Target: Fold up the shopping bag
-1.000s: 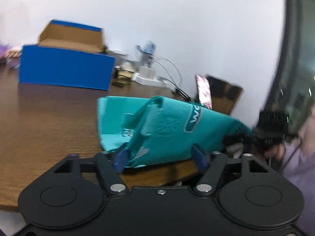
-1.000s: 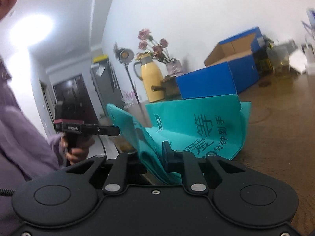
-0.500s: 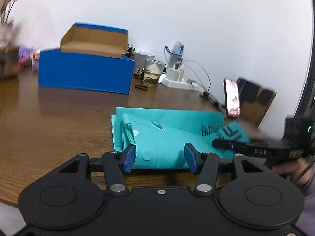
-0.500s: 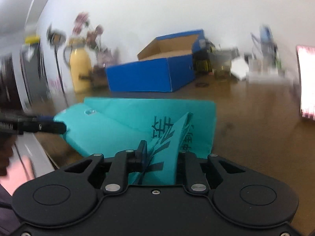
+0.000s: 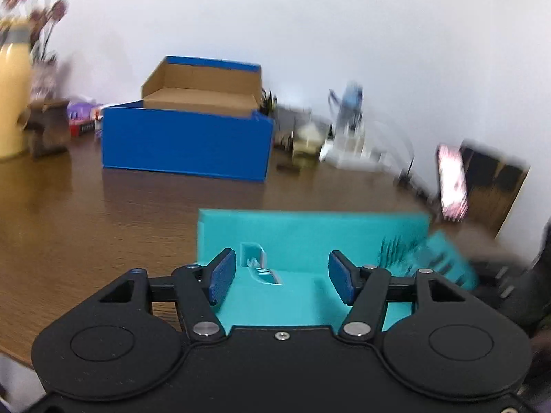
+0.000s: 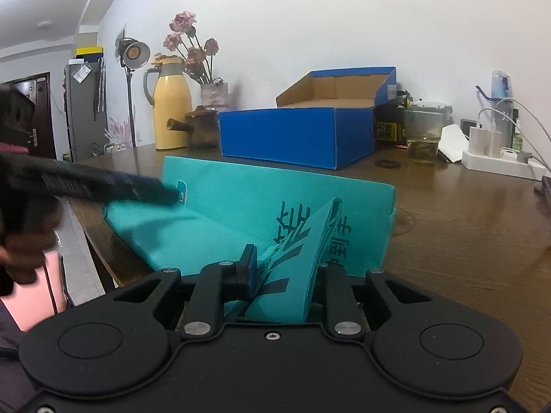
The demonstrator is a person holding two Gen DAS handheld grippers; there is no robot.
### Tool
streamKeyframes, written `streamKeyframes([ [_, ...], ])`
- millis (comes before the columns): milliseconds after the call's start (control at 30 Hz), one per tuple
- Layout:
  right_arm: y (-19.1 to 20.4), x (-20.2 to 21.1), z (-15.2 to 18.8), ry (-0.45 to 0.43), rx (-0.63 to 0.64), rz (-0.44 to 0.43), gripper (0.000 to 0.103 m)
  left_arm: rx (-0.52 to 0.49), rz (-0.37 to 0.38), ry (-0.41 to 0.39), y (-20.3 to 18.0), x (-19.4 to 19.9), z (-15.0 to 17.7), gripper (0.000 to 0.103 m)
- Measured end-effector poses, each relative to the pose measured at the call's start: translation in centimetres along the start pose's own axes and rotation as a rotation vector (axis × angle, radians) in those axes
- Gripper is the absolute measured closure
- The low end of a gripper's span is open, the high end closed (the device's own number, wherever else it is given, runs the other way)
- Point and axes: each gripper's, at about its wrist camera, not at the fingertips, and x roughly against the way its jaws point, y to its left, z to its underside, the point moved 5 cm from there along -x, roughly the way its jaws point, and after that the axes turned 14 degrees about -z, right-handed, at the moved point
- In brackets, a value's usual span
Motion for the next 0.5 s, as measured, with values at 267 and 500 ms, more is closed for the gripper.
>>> streamKeyframes([
  [267,0.3,3.5,0.2,-0.026,-0.003,0.082,0.059,-0.165,-0.015,-0.075,-1.7,-0.2,2.3,0.042],
  [500,0.8,2.7,-1.7,-0.072,0.046,0.163,0.070,-0.166,-0.008,-0.083,-1.6,-0.2,2.4,0.042],
])
